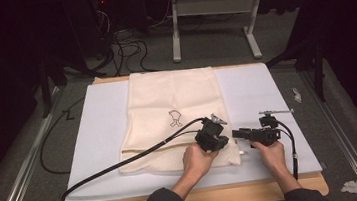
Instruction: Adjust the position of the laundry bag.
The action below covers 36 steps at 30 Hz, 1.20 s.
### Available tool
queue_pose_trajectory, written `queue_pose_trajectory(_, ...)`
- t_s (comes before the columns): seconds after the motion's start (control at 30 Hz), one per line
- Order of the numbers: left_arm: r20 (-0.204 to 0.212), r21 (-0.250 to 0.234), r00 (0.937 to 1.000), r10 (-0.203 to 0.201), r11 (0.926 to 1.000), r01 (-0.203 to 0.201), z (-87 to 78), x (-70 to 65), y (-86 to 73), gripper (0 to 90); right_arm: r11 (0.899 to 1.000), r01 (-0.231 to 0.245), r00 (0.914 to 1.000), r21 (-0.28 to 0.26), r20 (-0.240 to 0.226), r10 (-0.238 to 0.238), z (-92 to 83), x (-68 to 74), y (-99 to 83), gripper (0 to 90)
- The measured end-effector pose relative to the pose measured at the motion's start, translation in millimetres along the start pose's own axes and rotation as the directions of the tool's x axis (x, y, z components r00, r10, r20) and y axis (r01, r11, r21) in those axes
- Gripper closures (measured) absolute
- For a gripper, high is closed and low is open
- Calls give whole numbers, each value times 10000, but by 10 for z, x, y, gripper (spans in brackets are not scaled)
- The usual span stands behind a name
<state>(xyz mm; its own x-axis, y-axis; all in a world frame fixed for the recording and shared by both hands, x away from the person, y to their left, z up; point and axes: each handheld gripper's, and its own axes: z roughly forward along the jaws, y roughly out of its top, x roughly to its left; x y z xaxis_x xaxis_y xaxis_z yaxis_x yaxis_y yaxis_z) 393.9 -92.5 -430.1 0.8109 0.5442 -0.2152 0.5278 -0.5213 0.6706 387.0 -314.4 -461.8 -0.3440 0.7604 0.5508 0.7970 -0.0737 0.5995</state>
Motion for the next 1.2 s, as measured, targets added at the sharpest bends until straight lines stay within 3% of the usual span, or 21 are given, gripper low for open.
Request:
queue_pose_trajectory(0.33, -45, -124, 9999, 115, 9999, -116, -44, -9, 13, 873, 9968, -747, 9939, 271, -794, 767, 87, 23, 28, 470)
queue_pose_trajectory(0.77, -48, -130, 9999, 162, 9998, -163, -27, -16, -5, 873, 9885, -1331, 9826, 717, -1207, 1410, 190, -16, 34, 501)
queue_pose_trajectory(0.8, -38, -125, 9999, 151, 9998, -151, -24, -14, -6, 874, 9878, -1358, 9808, 761, -1308, 1449, 201, -19, 33, 543)
queue_pose_trajectory(1.0, -105, -58, 9999, 72, 10000, -73, -6, -7, -9, 873, 9899, -1170, 9852, 806, -1164, 1259, 203, 8, 37, 698)
queue_pose_trajectory(1.03, -107, 7, 9999, 118, 9999, -118, -10, -2, -10, 873, 9918, -960, 9895, 837, -1004, 1043, 200, 27, 38, 766)
queue_pose_trajectory(1.2, -94, 37, 9999, 108, 9999, -107, -19, 4, -2, 873, 9962, -390, 9966, 784, -689, 445, 166, 74, 56, 844)
